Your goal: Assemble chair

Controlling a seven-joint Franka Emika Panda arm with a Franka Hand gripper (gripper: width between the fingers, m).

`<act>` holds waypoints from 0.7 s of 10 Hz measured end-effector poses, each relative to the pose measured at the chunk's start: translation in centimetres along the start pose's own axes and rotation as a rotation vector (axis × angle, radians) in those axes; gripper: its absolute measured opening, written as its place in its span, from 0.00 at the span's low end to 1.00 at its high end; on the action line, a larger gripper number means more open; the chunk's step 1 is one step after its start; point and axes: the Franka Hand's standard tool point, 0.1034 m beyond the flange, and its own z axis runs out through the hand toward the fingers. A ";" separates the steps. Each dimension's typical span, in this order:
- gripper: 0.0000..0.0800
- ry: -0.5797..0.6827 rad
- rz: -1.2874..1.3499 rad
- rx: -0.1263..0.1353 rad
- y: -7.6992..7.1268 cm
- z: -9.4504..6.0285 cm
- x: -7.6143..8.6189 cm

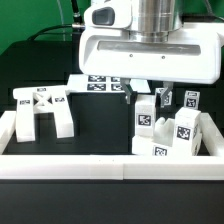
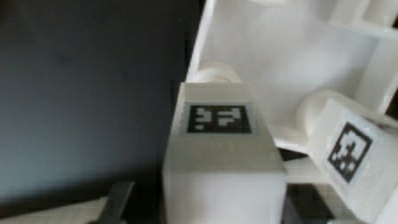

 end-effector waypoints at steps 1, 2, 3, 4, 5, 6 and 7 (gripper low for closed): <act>0.36 0.000 0.055 0.000 0.0 0.0 0.0; 0.36 0.000 0.152 0.000 -0.1 0.0 0.0; 0.36 0.000 0.205 0.000 -0.2 0.0 -0.1; 0.36 -0.001 0.318 0.001 -0.3 0.0 -0.1; 0.36 -0.003 0.432 0.002 -0.6 0.1 -0.3; 0.36 -0.005 0.481 0.002 -0.7 0.1 -0.4; 0.36 -0.010 0.595 0.008 -1.1 0.2 -0.5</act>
Offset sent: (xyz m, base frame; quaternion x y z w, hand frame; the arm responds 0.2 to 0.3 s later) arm -0.0037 0.0022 0.0007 -0.0046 -0.0017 0.2217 0.9751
